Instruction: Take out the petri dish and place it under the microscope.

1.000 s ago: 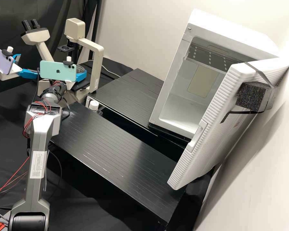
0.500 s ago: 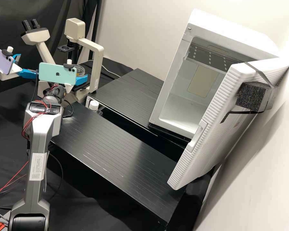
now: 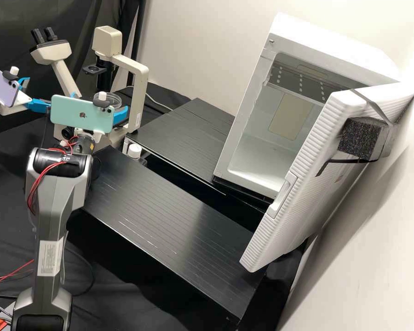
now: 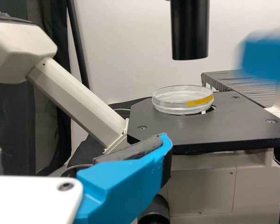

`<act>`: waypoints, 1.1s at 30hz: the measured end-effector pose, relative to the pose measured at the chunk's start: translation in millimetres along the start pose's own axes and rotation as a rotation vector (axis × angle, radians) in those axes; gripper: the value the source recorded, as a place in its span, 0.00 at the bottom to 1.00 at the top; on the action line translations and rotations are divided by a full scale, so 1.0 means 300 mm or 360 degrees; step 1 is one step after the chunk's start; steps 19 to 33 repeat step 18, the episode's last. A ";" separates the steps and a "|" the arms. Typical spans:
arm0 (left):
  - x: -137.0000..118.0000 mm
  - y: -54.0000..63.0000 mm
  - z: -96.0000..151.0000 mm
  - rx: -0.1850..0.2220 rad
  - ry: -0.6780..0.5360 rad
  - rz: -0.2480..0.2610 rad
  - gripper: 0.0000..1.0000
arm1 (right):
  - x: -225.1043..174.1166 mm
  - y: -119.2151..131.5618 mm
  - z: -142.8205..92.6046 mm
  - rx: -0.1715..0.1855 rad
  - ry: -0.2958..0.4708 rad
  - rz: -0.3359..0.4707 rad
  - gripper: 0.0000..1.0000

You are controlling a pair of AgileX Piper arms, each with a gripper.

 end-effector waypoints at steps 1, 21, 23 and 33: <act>0.000 0.000 0.000 0.0000 0.0000 0.0000 1.00 | -0.033 0.015 -0.005 -0.0030 0.0020 0.0047 1.00; 0.000 0.000 0.000 0.0000 0.0000 0.0000 1.00 | -0.450 0.068 0.004 -0.0232 -0.0122 -0.0026 1.00; 0.000 0.000 0.000 0.0000 0.0000 0.0000 1.00 | -0.450 0.068 0.004 -0.0232 -0.0122 -0.0026 1.00; 0.000 0.000 0.000 0.0000 0.0000 0.0000 1.00 | -0.450 0.068 0.004 -0.0232 -0.0122 -0.0026 1.00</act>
